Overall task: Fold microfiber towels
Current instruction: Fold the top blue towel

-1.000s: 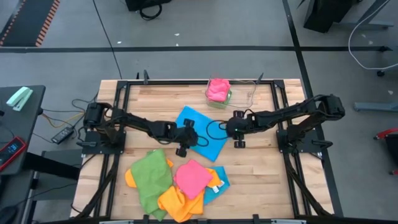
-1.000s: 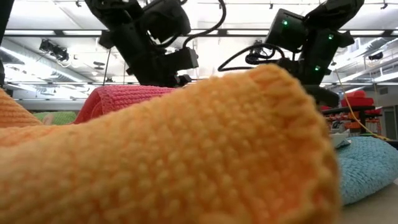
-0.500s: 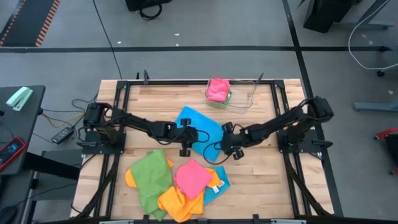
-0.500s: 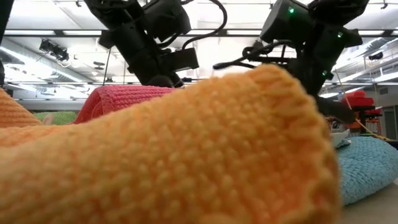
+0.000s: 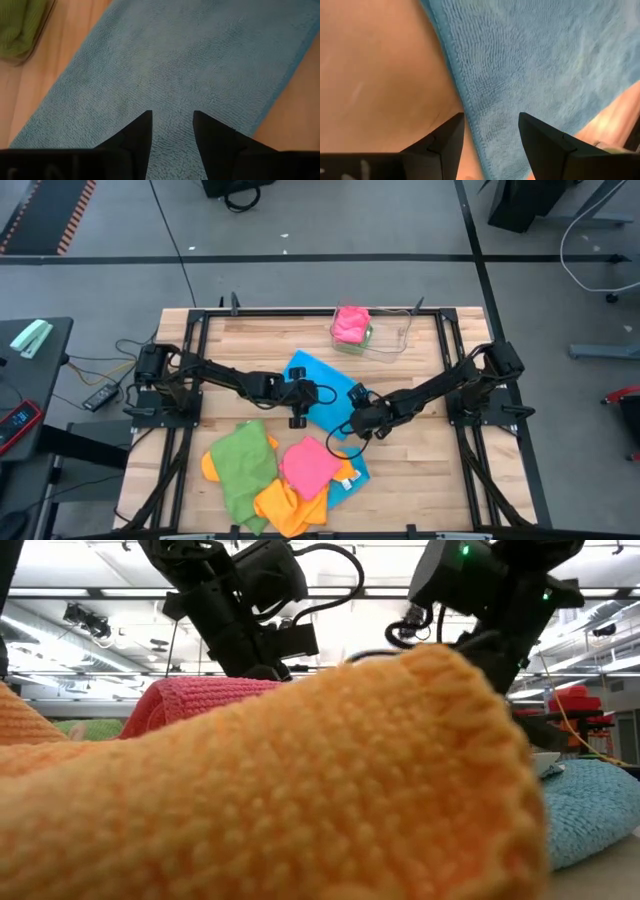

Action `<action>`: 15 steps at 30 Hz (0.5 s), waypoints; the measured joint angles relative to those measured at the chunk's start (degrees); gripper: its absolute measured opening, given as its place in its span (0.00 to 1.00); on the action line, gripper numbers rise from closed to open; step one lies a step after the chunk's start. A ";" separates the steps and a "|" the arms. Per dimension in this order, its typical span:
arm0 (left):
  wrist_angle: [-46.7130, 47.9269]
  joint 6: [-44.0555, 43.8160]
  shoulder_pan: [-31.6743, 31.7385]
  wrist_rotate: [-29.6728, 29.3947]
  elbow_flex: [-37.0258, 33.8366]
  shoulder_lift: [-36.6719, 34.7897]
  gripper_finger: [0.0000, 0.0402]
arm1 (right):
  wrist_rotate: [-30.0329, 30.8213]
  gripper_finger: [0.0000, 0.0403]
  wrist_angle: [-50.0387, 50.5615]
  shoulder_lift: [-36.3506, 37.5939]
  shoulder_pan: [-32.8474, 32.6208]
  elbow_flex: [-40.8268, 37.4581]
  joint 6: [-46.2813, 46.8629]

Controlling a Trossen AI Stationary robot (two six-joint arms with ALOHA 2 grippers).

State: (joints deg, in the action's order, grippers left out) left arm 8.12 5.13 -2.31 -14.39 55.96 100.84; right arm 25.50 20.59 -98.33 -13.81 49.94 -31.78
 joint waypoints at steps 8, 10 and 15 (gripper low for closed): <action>-0.27 0.00 0.00 -0.02 0.00 0.00 0.37 | 0.01 0.49 1.26 -1.95 -0.09 -0.05 -6.35; -0.39 -0.02 -0.02 0.00 0.00 0.00 0.38 | -0.07 0.49 0.83 -2.02 0.15 -0.08 -7.32; -0.75 0.02 0.00 0.00 0.00 0.00 0.38 | -0.73 0.49 -1.65 -2.11 1.43 -0.13 -11.21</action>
State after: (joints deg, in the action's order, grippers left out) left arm 7.36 5.15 -2.31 -14.39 55.96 100.84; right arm 24.77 18.93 -100.44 -12.37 49.80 -42.99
